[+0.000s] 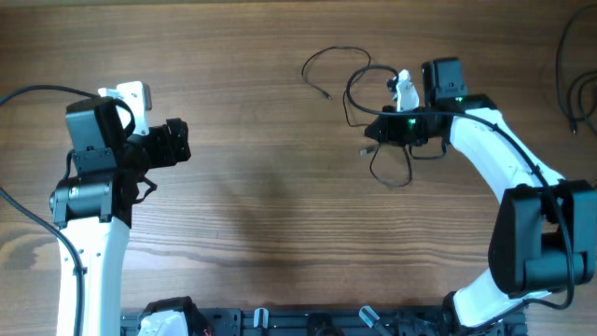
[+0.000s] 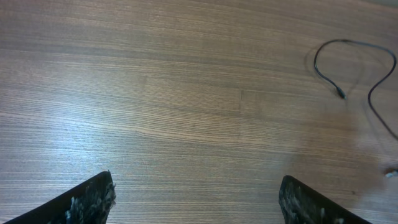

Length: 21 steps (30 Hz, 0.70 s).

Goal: Untangle cables
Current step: 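Pull the last cable off to the right edge with the right gripper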

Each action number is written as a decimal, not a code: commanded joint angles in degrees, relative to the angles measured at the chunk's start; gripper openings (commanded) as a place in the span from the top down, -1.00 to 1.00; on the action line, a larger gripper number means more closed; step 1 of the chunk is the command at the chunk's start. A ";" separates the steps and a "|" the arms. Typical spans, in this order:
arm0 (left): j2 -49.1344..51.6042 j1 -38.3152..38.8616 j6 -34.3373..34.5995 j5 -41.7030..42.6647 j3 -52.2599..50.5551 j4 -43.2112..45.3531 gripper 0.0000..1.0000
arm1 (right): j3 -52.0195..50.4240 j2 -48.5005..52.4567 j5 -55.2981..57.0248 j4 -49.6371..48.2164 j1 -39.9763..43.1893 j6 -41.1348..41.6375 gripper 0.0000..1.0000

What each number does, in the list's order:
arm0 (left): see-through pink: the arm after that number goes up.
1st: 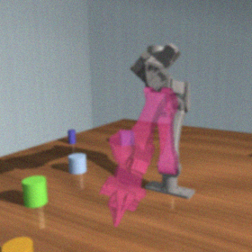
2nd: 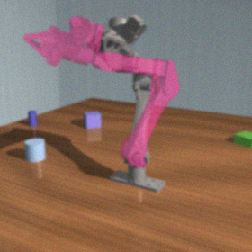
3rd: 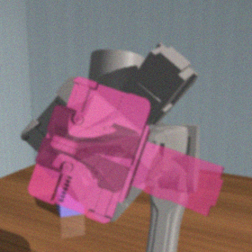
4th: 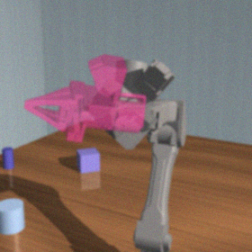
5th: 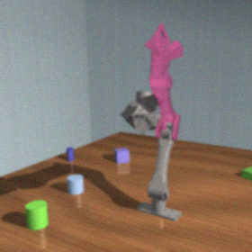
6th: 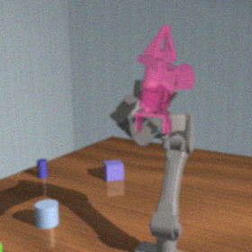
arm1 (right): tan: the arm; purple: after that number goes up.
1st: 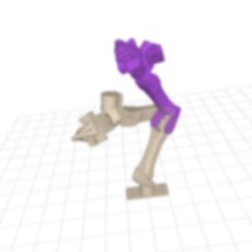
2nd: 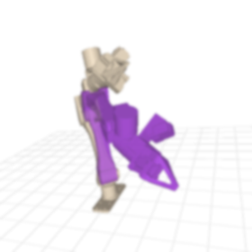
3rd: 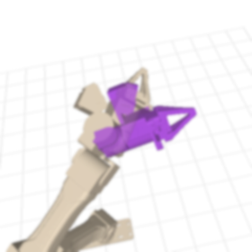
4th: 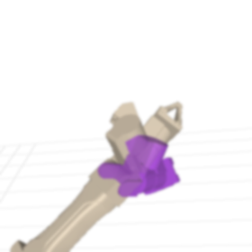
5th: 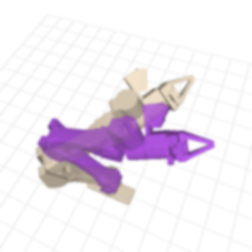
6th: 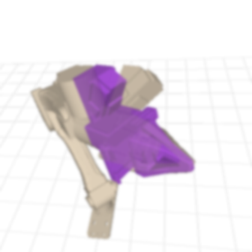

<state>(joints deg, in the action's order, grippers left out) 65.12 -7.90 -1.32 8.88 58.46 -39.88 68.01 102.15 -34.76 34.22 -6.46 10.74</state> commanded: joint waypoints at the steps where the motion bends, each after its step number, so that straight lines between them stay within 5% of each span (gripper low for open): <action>1: -0.83 -0.09 0.55 0.72 1.03 0.15 -0.73 | 5.07 -3.85 -0.61 3.04 -0.13 1.31 0.91; 10: -0.83 -0.09 0.57 0.74 1.03 0.13 -0.73 | 24.87 -8.31 19.34 31.78 -0.13 -1.79 0.91; 21: -0.83 -0.09 0.55 0.74 1.03 0.11 -0.73 | 53.70 -8.52 30.42 49.86 -0.11 -1.44 0.91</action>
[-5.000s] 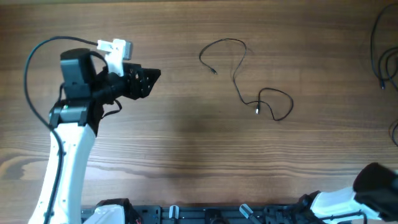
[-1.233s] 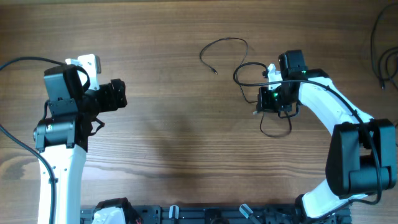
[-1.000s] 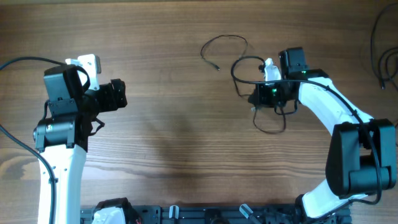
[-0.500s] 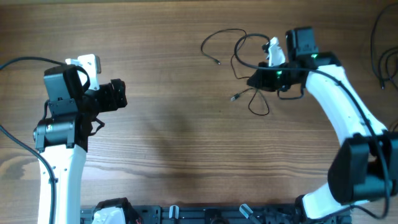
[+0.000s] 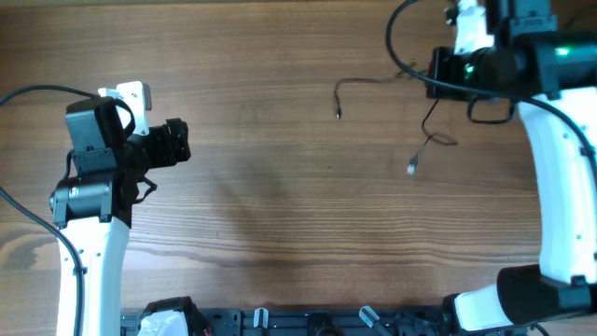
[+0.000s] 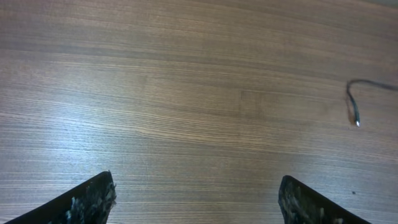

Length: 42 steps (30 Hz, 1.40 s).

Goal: Untangle cables
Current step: 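Pull the last cable off to the right edge with the right gripper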

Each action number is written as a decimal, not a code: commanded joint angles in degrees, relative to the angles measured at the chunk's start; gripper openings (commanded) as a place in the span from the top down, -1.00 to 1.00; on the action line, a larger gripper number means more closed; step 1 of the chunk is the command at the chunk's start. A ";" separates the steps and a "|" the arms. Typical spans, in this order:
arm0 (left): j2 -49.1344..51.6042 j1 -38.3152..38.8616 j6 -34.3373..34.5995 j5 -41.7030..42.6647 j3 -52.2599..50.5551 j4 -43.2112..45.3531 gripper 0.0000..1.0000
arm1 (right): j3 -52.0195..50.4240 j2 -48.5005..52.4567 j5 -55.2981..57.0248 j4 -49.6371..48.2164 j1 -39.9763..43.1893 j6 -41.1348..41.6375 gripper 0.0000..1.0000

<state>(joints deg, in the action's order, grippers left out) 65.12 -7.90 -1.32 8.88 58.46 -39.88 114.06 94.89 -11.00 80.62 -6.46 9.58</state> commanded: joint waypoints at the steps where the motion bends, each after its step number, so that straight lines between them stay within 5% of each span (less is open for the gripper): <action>1: -0.83 -0.09 0.57 0.74 1.03 0.11 -0.72 | 10.12 -1.27 8.37 5.49 -0.11 -0.15 0.91; 12: -0.85 -0.09 0.55 0.74 1.03 -0.15 -0.73 | 19.17 -6.64 17.51 11.54 3.34 1.38 0.91; 20: -0.83 -0.09 0.57 0.74 1.03 -0.07 -0.73 | 19.17 -9.49 17.53 11.56 15.54 1.40 0.92; 30: -0.83 -0.11 1.20 3.08 1.03 1.16 -0.68 | 19.06 -9.75 30.93 11.56 28.20 6.34 0.91; 35: -0.83 -0.11 3.78 2.12 1.03 5.22 -0.40 | 19.06 -9.68 35.06 11.54 38.40 8.59 0.92; 42: -0.83 -0.11 3.54 1.95 1.03 2.97 -0.54 | 19.06 -5.18 25.79 7.10 60.87 9.29 0.92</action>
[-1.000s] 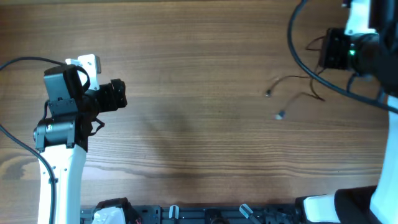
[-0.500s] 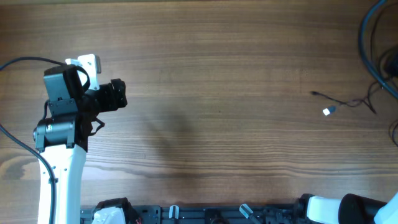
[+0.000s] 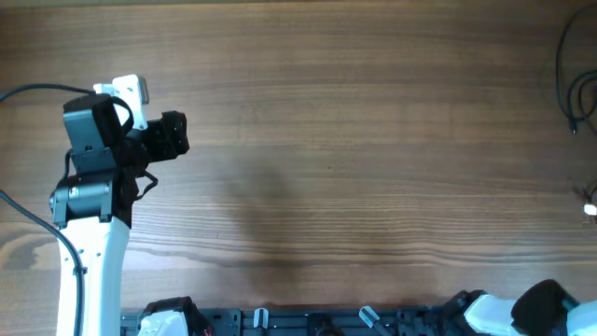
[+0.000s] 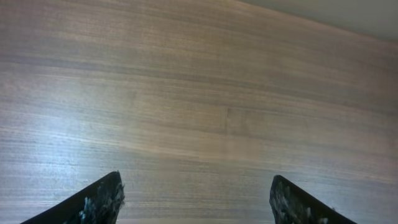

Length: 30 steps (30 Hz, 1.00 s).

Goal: Untangle cables
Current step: 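Pull the last cable off to the right edge with the right gripper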

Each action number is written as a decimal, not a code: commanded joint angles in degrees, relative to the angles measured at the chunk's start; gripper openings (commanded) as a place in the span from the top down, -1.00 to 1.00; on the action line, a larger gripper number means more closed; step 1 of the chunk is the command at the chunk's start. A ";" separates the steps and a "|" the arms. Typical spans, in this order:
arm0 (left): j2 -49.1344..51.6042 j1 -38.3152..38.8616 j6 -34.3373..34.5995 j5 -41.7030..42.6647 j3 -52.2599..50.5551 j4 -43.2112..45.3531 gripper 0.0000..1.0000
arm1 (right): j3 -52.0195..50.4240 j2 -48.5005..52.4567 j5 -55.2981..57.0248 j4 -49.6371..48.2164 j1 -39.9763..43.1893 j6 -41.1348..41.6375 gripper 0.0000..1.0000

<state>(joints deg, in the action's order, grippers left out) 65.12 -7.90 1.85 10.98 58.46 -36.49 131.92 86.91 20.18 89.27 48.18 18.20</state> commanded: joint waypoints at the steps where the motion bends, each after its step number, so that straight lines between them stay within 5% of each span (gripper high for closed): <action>1: -0.83 -0.11 0.37 -0.15 1.03 -0.57 -0.54 | 1.20 4.02 -6.86 -2.36 8.33 0.68 0.91; 6: -0.83 -0.09 0.39 -0.13 1.03 -0.59 -0.54 | 1.20 13.00 -18.40 -5.03 14.82 -1.64 0.91; 17: -0.83 -0.09 0.42 -0.13 1.03 -0.13 -0.54 | 1.11 26.16 -35.76 -9.38 13.86 -9.11 0.91; 30: -0.83 -0.09 1.88 -0.09 1.03 -0.74 -0.55 | -0.24 33.05 -23.71 -10.80 5.55 -0.74 0.91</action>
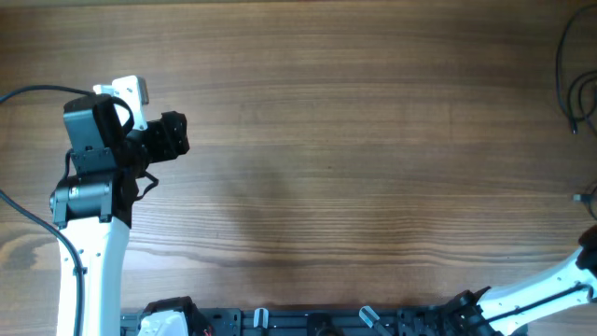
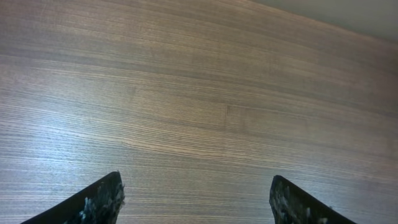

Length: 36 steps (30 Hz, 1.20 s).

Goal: Untangle cables

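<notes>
My left gripper (image 1: 185, 135) hovers at the table's left side, pointing right. In the left wrist view it (image 2: 196, 182) is open, its dark fingers (image 2: 99, 199) wide apart over bare wood with nothing between them. A thin black cable (image 1: 565, 65) loops at the far right edge of the overhead view. A small plug end (image 1: 582, 198) shows lower down on that same edge. My right gripper is out of view; only a white link of the right arm (image 1: 550, 280) crosses the bottom right corner.
The wooden table (image 1: 326, 140) fills both views. A dark rail with clips (image 1: 308, 322) runs along the front edge. The left arm's black supply cable (image 1: 28, 93) arcs off the left side.
The right arm's white link now reaches up across the bottom right corner, where only its base showed before. The plug end at the right edge sits slightly higher. My left gripper has not moved.
My right gripper was shut on a tangled black cable right of the table's centre. Then it held the cable higher and further back, its ends dangling. Later both had left the overhead view, with only a plug end showing at the right edge, as now.
</notes>
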Each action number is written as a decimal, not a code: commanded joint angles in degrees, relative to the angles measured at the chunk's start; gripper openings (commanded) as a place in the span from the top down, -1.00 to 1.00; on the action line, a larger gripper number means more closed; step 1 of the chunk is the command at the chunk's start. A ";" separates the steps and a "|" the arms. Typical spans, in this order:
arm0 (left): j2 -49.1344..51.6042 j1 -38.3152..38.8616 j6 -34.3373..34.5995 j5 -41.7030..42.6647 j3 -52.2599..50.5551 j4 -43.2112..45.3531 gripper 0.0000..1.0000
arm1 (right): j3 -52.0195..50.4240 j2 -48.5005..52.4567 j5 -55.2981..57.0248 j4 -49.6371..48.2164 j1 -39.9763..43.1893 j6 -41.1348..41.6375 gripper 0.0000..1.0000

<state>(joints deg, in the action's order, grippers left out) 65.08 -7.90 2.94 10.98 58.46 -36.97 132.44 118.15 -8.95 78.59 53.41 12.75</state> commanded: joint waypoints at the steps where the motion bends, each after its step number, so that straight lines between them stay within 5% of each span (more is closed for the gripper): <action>1: -0.79 -0.09 0.79 -0.11 1.03 -0.26 -0.55 | -0.90 2.21 9.62 0.15 0.61 6.62 0.91; 7: -0.79 -0.09 0.76 -0.09 1.03 0.04 -0.56 | -0.94 2.54 19.89 2.60 1.31 12.96 0.91; 22: -0.79 -0.09 0.76 -0.07 1.03 0.46 -0.56 | -0.94 2.51 18.99 2.91 1.31 13.33 0.91; 23: -0.79 -0.09 0.79 -0.07 1.03 0.48 -0.56 | -0.94 2.51 18.99 2.91 1.31 13.35 0.81; 24: -0.79 -0.09 0.76 -0.07 1.03 0.48 -0.56 | -0.94 2.54 19.02 2.89 1.31 13.35 0.37; 25: -0.79 -0.09 0.76 -0.07 1.03 0.50 -0.56 | -0.94 2.51 18.99 2.89 1.31 13.38 0.15; 27: -0.79 -0.09 0.76 -0.07 1.03 0.48 -0.56 | -0.94 2.51 18.99 2.89 1.31 13.42 -0.13; 32: -0.79 -0.09 0.76 -0.07 1.03 0.48 -0.55 | -0.94 2.51 18.99 2.89 1.31 13.42 -0.22; 36: -0.79 -0.09 0.76 -0.07 1.03 0.48 -0.56 | -0.94 2.51 18.99 3.13 1.31 13.44 -0.53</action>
<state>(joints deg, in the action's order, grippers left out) 65.08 -7.90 2.96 10.98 58.46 -36.84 131.70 119.92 9.10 81.38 54.70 25.74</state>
